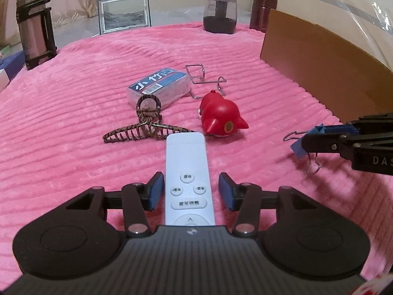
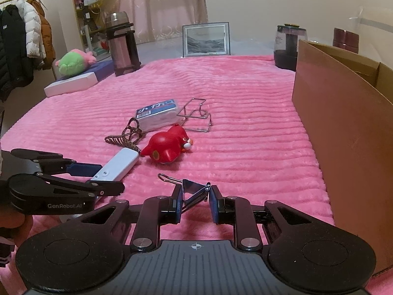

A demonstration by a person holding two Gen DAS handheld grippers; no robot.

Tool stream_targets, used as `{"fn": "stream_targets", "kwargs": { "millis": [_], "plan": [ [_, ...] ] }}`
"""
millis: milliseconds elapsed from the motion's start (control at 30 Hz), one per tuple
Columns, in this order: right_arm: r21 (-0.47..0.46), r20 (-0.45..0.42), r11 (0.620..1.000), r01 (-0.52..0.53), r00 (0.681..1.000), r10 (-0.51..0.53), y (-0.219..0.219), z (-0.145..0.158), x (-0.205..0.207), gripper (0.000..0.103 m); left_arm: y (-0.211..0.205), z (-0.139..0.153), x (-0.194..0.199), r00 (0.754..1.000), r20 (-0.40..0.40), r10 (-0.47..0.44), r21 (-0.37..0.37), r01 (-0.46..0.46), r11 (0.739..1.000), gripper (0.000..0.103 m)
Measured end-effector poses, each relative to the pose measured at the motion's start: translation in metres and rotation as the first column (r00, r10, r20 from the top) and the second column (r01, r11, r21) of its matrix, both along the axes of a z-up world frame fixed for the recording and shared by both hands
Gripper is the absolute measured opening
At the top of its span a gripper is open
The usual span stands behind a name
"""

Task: Organize rigid objects
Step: 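Lift the remote and binder clip with both tools and carry them over the box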

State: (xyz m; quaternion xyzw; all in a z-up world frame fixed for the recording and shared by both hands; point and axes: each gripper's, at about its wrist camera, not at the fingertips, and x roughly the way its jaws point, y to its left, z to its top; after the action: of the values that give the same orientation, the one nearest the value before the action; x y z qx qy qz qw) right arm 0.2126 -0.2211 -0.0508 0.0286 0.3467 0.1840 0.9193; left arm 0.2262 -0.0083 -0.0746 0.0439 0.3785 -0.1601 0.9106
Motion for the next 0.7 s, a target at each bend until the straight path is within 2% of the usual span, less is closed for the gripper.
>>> {"fn": "stream_targets", "kwargs": {
  "millis": [133, 400, 700],
  "plan": [
    [0.006, -0.004, 1.000, 0.002, 1.000, -0.002, -0.002, -0.002, 0.001, 0.019, 0.001, -0.001, 0.002, 1.000, -0.014, 0.009, -0.003, -0.009, 1.000, 0.034],
    [0.005, 0.013, 1.000, -0.007, 1.000, 0.007, -0.005, 0.004, -0.004, 0.019, 0.004, 0.009, -0.010, 1.000, -0.001, 0.016, -0.001, -0.016, 1.000, 0.033],
    [0.010, 0.058, 1.000, -0.016, 0.998, 0.016, -0.006, 0.028, -0.021, 0.019, 0.001, 0.040, -0.030, 0.999, 0.043, -0.003, -0.007, 0.004, 1.000, 0.033]
  ]
}}
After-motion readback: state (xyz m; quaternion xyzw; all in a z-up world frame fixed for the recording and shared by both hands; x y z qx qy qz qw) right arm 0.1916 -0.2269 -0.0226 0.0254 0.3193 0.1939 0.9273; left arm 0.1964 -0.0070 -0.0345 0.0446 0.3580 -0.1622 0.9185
